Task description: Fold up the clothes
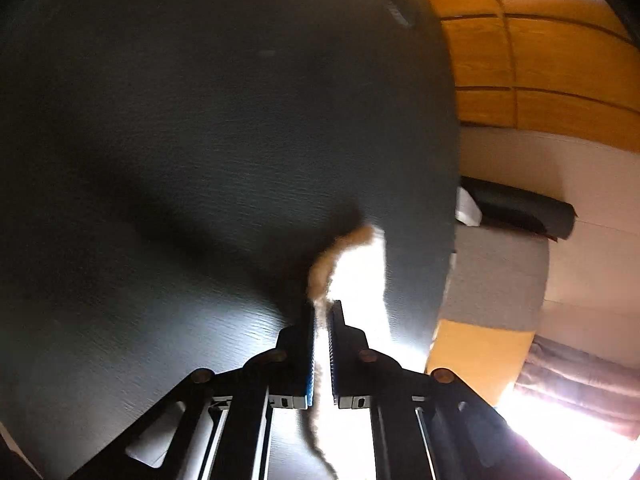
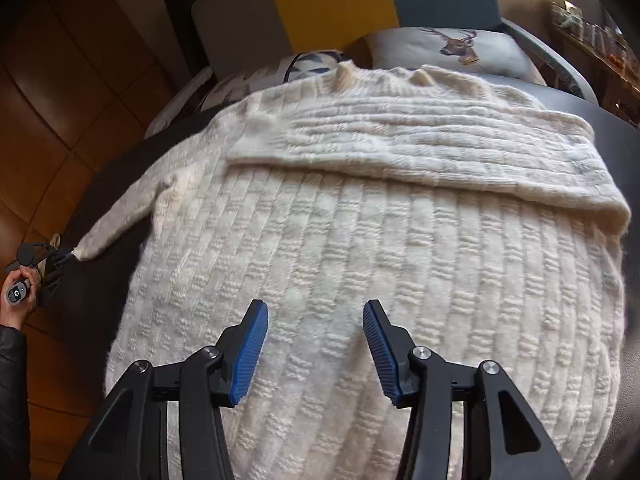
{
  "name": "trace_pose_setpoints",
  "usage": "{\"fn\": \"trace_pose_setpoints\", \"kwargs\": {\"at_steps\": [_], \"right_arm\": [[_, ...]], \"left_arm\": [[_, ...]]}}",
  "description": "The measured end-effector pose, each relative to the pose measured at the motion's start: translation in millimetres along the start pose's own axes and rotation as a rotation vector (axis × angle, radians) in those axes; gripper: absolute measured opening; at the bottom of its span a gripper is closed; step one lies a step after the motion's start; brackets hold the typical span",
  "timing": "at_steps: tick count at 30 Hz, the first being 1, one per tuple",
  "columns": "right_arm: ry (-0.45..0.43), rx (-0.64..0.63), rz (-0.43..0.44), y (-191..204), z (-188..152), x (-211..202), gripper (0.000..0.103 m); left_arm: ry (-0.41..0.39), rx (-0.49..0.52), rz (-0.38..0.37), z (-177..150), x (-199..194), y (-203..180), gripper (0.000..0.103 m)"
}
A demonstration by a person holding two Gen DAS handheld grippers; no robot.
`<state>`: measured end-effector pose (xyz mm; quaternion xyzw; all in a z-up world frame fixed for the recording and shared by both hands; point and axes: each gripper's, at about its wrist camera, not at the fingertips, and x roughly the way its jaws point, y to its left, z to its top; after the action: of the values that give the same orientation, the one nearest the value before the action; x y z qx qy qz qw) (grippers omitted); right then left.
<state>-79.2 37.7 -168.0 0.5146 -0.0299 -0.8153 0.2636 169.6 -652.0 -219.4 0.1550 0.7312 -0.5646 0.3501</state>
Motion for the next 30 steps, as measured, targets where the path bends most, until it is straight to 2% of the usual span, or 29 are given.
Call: {"fn": "trace_pose_setpoints", "kwargs": {"at_steps": [4,7,15,18,20,22,24,30], "right_arm": [[-0.014,0.071,-0.002,-23,-4,-5,0.05],[-0.026,0.123,0.006,-39,-7,-9,0.05],[-0.046,0.165,0.012,-66,-11,-19,0.05],[-0.045,0.172,0.018,-73,-13,-22,0.05],[-0.046,0.173,0.014,-78,-15,-24,0.05],[-0.043,0.175,0.017,-81,-17,-25,0.05],[-0.041,0.167,0.016,-82,-17,-26,0.05],[-0.051,0.177,0.034,-90,-3,-29,0.05]], "left_arm": [[0.004,0.165,-0.048,-32,1,-58,0.006],[0.051,0.282,-0.111,-73,10,-108,0.006],[0.254,0.635,-0.219,-242,63,-227,0.006],[0.327,0.745,-0.26,-306,88,-248,0.006],[0.375,0.815,-0.244,-348,114,-266,0.006],[0.423,0.879,-0.22,-391,139,-275,0.006],[0.472,0.941,-0.189,-434,147,-259,0.006],[0.586,1.092,-0.059,-517,158,-196,0.006]]}}
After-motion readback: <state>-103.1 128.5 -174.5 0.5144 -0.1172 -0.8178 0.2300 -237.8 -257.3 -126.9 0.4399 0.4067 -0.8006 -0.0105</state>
